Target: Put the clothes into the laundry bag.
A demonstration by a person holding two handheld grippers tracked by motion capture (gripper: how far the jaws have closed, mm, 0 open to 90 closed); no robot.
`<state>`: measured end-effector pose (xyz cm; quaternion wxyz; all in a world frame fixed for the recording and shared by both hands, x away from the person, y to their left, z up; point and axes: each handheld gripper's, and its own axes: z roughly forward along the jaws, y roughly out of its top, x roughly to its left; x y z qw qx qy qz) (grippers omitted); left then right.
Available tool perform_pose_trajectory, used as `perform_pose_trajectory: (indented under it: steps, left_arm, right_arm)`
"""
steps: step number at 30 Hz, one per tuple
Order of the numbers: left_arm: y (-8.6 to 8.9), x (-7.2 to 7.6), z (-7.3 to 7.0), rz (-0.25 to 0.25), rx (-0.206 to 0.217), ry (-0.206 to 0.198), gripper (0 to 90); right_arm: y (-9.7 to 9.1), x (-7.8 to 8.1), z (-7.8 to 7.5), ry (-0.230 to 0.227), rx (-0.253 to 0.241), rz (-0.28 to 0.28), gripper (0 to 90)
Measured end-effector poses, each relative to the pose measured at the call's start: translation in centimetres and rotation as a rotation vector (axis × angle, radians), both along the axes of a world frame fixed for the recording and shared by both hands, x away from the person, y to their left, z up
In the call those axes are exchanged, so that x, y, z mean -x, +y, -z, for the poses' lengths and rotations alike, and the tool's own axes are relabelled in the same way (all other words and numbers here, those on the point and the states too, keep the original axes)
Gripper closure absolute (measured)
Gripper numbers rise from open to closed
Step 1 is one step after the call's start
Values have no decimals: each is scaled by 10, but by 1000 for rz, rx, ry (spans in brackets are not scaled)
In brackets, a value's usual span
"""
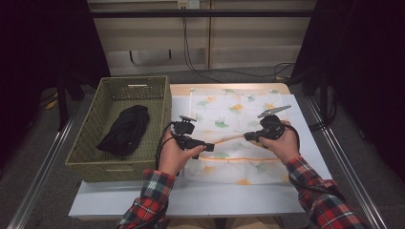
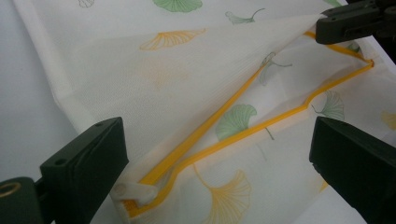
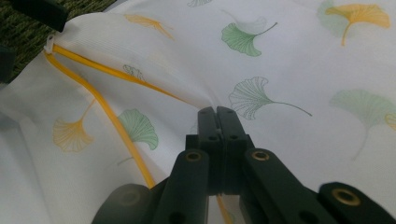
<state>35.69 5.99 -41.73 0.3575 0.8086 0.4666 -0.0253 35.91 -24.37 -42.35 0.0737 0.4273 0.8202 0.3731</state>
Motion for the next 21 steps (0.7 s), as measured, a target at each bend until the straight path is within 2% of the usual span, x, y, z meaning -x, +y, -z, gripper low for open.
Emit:
perform_pose_trajectory:
  steps: [5, 13, 18, 21]
  left_arm:
    - [-1, 0, -1, 0, 0, -1, 35]
    - [-5, -1, 0, 22, -6, -2, 32]
    - [-6, -2, -2, 9, -4, -9, 31]
    - [-5, -2, -2, 19, -11, -9, 31]
  right_arm:
    - [-4, 0, -7, -11, -15, 6, 900]
    - [-7, -1, -19, -28, -16, 18, 900]
    - [-8, -4, -23, -38, -4, 23, 900]
    - [-7, -4, -25, -40, -5, 26, 900]
